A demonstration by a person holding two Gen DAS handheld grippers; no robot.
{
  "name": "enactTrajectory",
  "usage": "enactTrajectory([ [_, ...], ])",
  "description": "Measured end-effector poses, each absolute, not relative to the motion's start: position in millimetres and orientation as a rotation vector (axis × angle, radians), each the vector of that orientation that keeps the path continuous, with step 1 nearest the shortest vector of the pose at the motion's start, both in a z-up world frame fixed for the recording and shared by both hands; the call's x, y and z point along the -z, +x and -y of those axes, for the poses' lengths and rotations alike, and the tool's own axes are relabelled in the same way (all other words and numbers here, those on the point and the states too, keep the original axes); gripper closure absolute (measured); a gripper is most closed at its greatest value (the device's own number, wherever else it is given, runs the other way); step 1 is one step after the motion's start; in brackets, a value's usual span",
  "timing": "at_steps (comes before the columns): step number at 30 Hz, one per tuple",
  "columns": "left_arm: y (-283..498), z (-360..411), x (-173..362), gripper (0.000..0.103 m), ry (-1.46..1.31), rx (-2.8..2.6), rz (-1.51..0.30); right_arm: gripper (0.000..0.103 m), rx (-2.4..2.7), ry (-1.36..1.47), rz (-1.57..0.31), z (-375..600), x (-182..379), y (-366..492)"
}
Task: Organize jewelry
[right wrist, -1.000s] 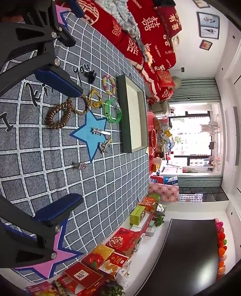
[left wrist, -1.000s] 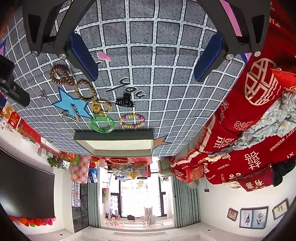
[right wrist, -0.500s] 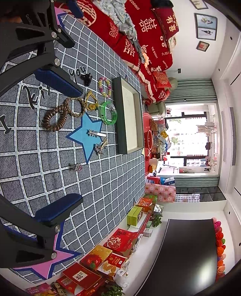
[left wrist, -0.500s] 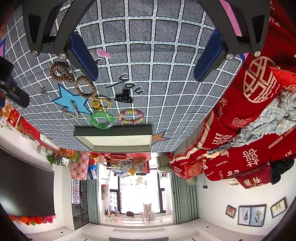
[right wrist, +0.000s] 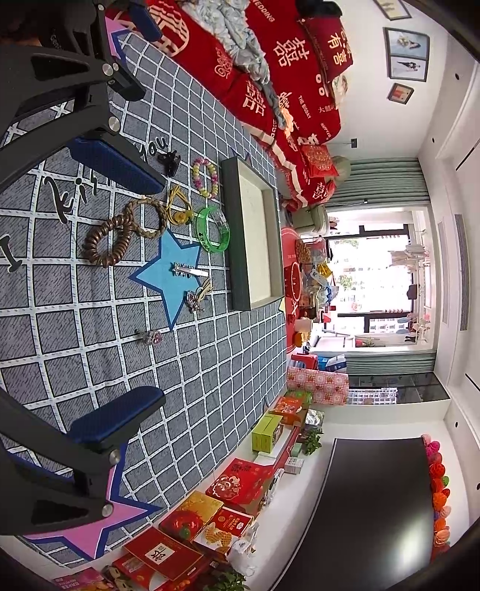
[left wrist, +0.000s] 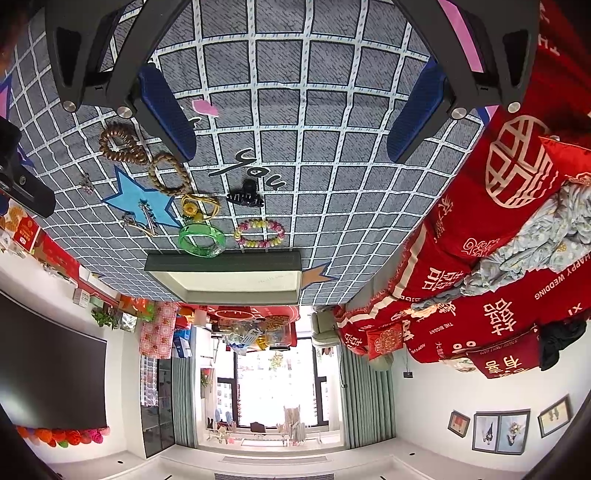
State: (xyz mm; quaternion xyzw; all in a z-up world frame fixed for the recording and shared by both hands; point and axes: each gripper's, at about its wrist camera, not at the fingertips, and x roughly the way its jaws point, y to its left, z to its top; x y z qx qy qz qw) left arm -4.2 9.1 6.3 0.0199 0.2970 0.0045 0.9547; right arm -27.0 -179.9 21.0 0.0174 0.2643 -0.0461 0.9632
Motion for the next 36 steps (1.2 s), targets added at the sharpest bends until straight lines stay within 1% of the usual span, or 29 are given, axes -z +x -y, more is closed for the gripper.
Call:
enactTrajectory([
  [36,-2.9,-10.4,-4.1,0.000,0.038,-0.014,-0.615,0.000,0.092,0.039,-0.534,181.3,-19.8,-27.8],
])
